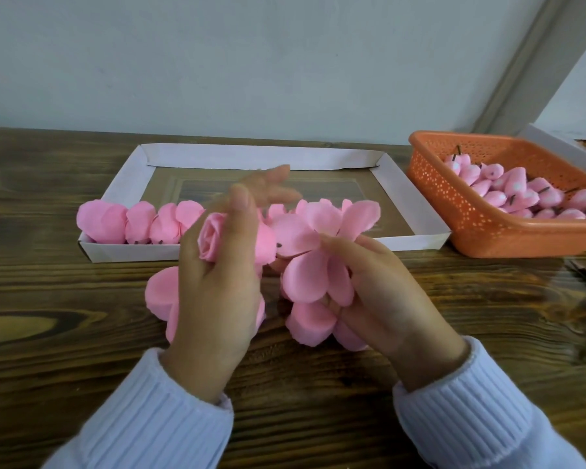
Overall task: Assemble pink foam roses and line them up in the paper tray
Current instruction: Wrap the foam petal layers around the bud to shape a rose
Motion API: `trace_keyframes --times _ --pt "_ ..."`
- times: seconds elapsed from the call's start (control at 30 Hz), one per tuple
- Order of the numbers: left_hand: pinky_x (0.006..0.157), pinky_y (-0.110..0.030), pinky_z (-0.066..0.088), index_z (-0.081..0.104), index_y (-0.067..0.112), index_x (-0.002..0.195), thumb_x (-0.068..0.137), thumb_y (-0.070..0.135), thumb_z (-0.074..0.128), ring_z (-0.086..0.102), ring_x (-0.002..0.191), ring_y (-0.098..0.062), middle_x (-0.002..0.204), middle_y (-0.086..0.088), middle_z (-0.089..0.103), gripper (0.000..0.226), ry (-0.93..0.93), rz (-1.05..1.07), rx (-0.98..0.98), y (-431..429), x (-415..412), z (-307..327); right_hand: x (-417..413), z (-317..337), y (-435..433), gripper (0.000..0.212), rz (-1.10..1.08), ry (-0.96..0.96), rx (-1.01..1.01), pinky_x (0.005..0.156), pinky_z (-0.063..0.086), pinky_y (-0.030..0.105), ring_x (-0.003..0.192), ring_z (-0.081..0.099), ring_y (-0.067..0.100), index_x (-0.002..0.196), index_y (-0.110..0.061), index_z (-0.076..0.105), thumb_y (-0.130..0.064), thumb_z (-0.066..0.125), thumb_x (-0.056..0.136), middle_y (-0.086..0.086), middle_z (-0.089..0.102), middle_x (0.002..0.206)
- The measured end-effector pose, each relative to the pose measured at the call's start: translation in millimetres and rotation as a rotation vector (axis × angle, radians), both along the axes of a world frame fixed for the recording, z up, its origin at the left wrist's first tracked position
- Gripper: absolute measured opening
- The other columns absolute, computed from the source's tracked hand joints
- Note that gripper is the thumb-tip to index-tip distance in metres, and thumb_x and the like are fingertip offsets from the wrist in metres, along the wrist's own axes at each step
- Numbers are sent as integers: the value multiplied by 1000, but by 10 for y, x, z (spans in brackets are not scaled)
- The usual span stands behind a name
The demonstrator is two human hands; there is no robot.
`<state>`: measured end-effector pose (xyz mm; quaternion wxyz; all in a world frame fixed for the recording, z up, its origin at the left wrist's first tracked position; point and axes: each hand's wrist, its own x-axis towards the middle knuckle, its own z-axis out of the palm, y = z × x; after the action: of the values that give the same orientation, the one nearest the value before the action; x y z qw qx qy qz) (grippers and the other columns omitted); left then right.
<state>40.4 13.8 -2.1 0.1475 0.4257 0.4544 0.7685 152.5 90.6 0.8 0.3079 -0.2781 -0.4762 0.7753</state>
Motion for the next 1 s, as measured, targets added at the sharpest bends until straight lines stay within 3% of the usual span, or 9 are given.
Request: trace_keyframes --times 0.17,0.23,0.3,0.5,0.57,0.67,0.8,0.93,1.0 --pt "90 -19 42 55 31 65 93 57 43 61 105 -1 94 13 68 40 79 -1 134 21 49 27 -9 -52 -23 8 -12 -46 141 70 58 32 76 69 15 86 -12 71 -9 64 88 7 73 82" --pt "94 -16 39 50 28 64 94 56 39 58 116 -6 83 17 65 42 162 22 116 14 76 24 -5 -74 -48 9 -32 -136 229 55 54 28 64 65 14 75 -16 72 -17 71 84 7 69 72" --pt "100 -22 39 49 26 62 93 59 36 55 122 -12 86 14 65 46 215 34 90 6 105 26 -13 -94 -74 16 -67 -210 267 42 41 21 49 54 15 67 -16 68 -27 71 79 7 58 59" --pt "117 -27 18 63 21 78 97 57 26 34 135 6 113 41 55 55 381 30 100 8 131 23 -43 -98 -104 30 -92 -157 197 59 38 34 60 49 27 71 -9 67 -23 56 96 20 55 67" --pt "120 -38 16 67 26 85 96 61 25 23 144 -1 140 24 46 55 368 62 39 -7 137 -18 -47 -69 -115 24 -50 -121 130 70 34 43 75 51 30 79 -9 70 -25 59 92 30 59 79" --pt "116 -57 19 68 35 94 95 64 23 14 149 -20 153 -3 32 53 397 182 -58 -15 122 -48 -54 -45 -131 20 2 -75 73 74 31 46 82 52 30 82 -20 77 -28 61 89 18 62 86" --pt "116 -56 17 65 48 98 95 66 21 17 148 -24 152 14 31 48 335 308 -66 14 107 -57 -35 -30 -128 37 44 -31 8 74 34 45 79 53 34 71 -23 77 -22 51 98 17 63 80" --pt "116 -50 18 42 69 116 93 69 19 26 144 -26 130 -12 62 32 263 326 -96 17 123 -49 -28 23 -147 30 120 39 -76 47 46 25 53 60 21 85 -7 71 -18 47 99 11 65 68" --pt "115 -56 18 38 77 114 92 70 20 30 142 -34 125 -12 64 29 251 311 -97 19 116 -46 -26 14 -140 30 98 14 -72 47 42 26 52 56 22 83 -7 70 -18 47 99 13 62 68"
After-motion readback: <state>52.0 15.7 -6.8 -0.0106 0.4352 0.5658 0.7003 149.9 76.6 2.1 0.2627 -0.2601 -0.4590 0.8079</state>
